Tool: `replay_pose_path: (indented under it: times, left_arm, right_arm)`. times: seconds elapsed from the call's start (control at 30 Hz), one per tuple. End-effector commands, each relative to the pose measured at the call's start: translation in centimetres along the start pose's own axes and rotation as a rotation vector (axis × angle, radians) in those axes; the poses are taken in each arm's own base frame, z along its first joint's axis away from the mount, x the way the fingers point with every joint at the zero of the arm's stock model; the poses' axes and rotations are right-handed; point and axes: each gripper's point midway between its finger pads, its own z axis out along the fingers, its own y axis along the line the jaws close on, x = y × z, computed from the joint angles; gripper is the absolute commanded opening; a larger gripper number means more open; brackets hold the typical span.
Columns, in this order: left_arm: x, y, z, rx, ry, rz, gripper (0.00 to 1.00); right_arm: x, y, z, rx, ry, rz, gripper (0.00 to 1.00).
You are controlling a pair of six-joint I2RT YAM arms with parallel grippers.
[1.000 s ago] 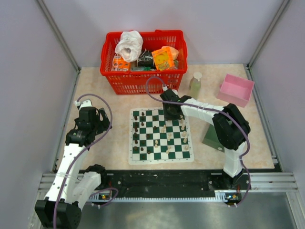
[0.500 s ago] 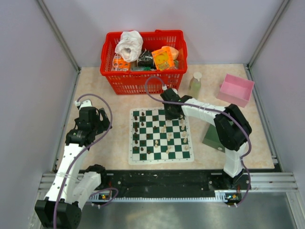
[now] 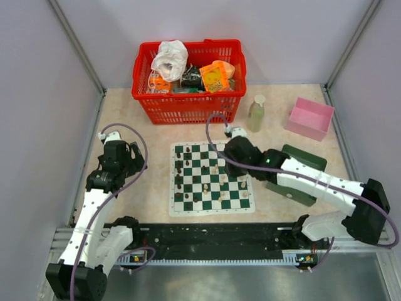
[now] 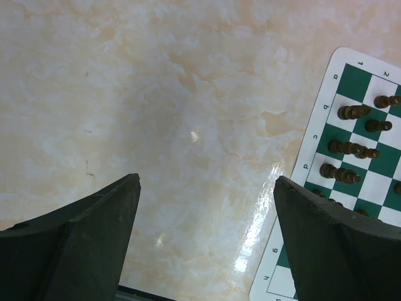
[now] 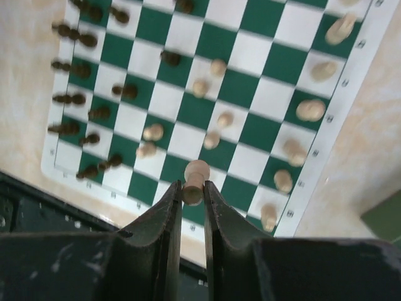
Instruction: Set up the chess pieces on the board
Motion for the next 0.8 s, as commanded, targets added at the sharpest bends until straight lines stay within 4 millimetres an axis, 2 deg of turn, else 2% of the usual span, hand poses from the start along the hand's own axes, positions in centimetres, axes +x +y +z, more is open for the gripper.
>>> replay_pose_path:
  times: [0.0,0.13,0.33,0.43,0.57,0.77]
  left_arm:
    - [-1.0,-0.5,-0.2,0.026,-0.049,-0.010,0.93]
    - [-1.0,-0.6,-0.2,0.032,-0.048,-0.008,0.93]
    - [-1.0,-0.7,-0.1,0.035,-0.046,-0.008,0.93]
    - [-1.0,-0.7,-0.1,0.035,-0.045,-0.008,0.93]
    - [-1.0,-0.6,-0.1,0.034,-0.047,-0.008,0.93]
    - [-0.9,-0.6,0.0,0.030,-0.042,-0.007,0.93]
  right_arm:
    - [4.8,-1.0,-2.6,0.092,0.036,0.004,0.14]
    - [7.8,-1.3,-3.6,0.092,0.054,0.036,0.14]
    - [11.6,-3.9,-2.9,0.182,0.141,0.060,0.14]
    - [12.7,-4.7,-2.2,0.220,0.161,0.065,0.14]
    - [13.6,-4.8,-1.7,0.227,0.183,0.075,0.14]
    - [14.1,-5.0,-1.4,0.237,0.200,0.060,0.15]
